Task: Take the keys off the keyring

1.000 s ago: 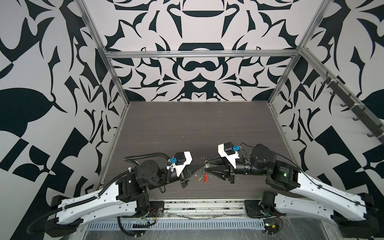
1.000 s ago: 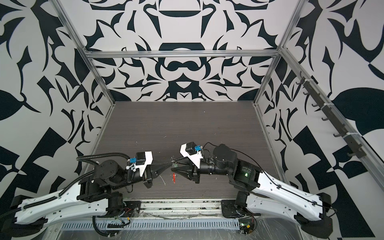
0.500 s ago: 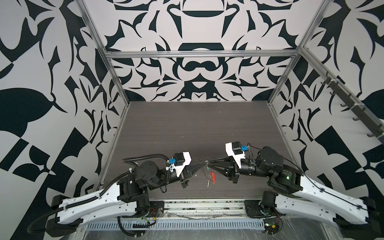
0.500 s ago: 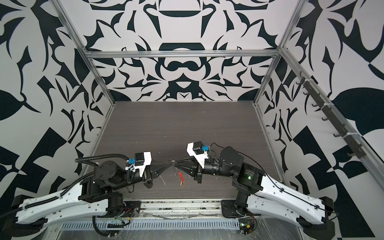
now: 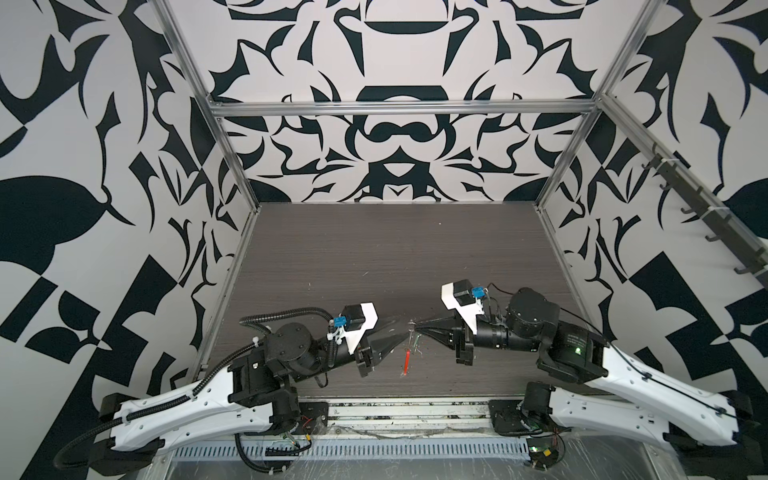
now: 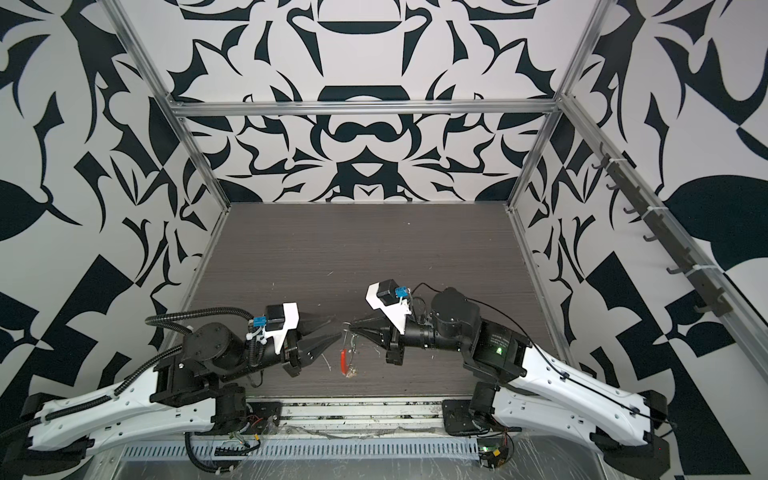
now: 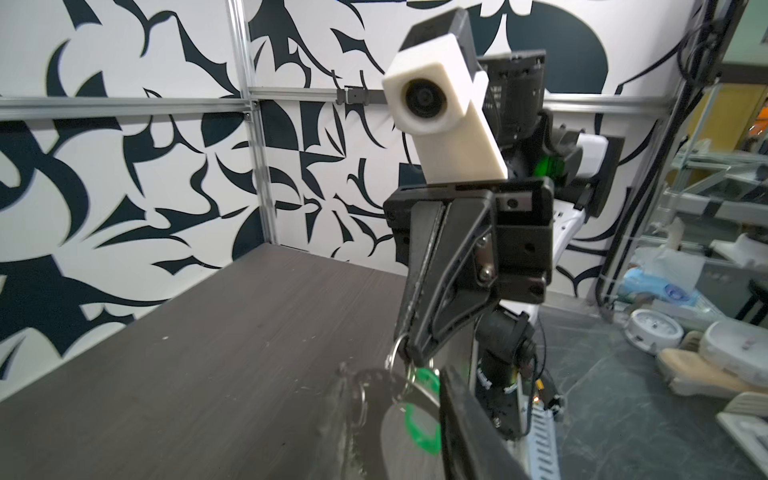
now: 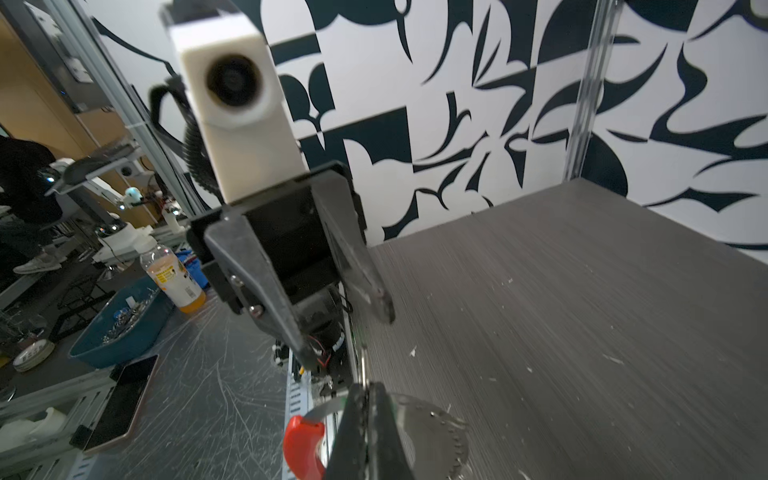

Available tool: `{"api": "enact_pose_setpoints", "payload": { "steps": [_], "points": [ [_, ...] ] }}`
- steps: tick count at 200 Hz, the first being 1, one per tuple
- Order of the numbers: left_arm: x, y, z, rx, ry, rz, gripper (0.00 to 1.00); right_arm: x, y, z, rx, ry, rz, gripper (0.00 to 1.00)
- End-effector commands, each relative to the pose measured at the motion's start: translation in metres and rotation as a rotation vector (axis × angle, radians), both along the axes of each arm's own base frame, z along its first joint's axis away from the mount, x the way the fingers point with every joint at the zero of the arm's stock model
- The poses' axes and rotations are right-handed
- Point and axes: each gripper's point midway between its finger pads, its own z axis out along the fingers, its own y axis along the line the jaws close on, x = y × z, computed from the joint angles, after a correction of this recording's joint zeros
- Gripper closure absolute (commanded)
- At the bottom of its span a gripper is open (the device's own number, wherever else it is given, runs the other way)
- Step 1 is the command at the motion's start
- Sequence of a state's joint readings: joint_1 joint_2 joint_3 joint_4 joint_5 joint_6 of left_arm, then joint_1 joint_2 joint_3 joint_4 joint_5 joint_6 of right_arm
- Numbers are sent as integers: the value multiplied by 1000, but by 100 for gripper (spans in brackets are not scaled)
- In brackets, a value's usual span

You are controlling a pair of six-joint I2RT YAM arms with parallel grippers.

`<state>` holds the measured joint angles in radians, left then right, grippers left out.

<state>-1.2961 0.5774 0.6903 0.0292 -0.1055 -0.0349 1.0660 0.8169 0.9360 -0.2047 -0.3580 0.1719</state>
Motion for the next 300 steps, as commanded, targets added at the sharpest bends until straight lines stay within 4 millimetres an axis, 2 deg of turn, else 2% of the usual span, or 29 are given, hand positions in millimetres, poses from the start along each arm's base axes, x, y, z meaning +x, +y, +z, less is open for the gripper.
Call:
{"api": "enact_pose_setpoints", "payload": {
  "steps": [1, 51, 93, 127, 174, 249, 300],
  "points": [
    [2, 11, 9, 31, 25, 32, 60, 0, -9, 12, -65, -20, -9, 100],
    [-7, -6, -15, 268, 101, -45, 62, -4, -12, 2, -232, -1, 30, 100],
    [-15, -13, -24, 376, 141, -101, 66, -8, -10, -7, -327, 19, 78, 100],
    [-17, -16, -29, 399, 156, -114, 74, -9, -8, -6, -354, 23, 97, 100],
    [-17, -23, -34, 419, 158, -127, 74, -9, -4, -3, -355, 24, 109, 100],
    [-15, -28, -30, 406, 139, -130, 87, -12, 1, -5, -364, 41, 147, 100],
    [-17, -33, -29, 392, 134, -154, 90, -13, 4, -4, -364, 45, 157, 100]
  ]
}}
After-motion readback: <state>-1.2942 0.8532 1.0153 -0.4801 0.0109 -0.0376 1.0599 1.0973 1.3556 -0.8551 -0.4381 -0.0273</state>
